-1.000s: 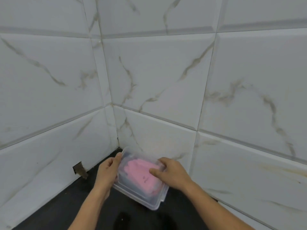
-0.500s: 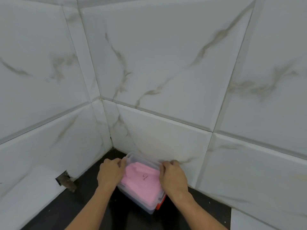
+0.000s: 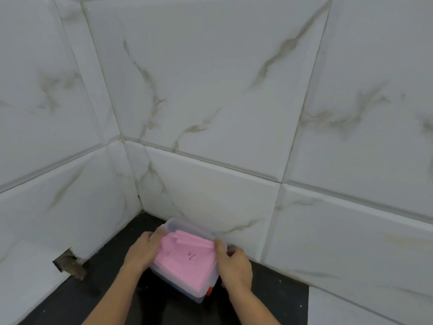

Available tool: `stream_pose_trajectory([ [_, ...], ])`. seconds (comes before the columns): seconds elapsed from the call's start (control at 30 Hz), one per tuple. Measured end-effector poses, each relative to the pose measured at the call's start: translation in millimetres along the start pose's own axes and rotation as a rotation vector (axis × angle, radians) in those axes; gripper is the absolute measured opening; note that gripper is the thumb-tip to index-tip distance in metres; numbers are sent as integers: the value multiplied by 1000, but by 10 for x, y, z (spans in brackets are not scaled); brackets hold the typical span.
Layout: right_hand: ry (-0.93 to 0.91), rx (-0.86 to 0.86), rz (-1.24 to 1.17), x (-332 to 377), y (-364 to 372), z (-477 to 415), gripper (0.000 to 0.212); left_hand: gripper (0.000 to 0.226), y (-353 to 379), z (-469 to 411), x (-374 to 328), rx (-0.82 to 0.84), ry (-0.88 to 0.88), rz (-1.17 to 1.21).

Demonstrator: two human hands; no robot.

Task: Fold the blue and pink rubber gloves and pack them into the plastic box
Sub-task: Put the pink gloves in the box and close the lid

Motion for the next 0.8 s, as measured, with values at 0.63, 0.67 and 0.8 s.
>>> stream_pose_trajectory([
  [0.63,187,-129,-277,-78,19,226,26,36,-260,46,-190,-342,61,-189],
  [0.67,170,-145,-281,-99,40,242,24,38,-258,32,-185,-363,64,-211],
  [0.8,114,-288,-253,-53,119,420,42,39,-205,102,-229,-440,52,-286],
])
Point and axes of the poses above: each hand's wrist, its own z-axis away from the middle knuckle, its own y-axis out of the palm, x = y × z, the point moved 5 cm from there along -z, towards the middle knuckle, and after that the axes turned 7 degrees about -z, right-handed, at the moved point
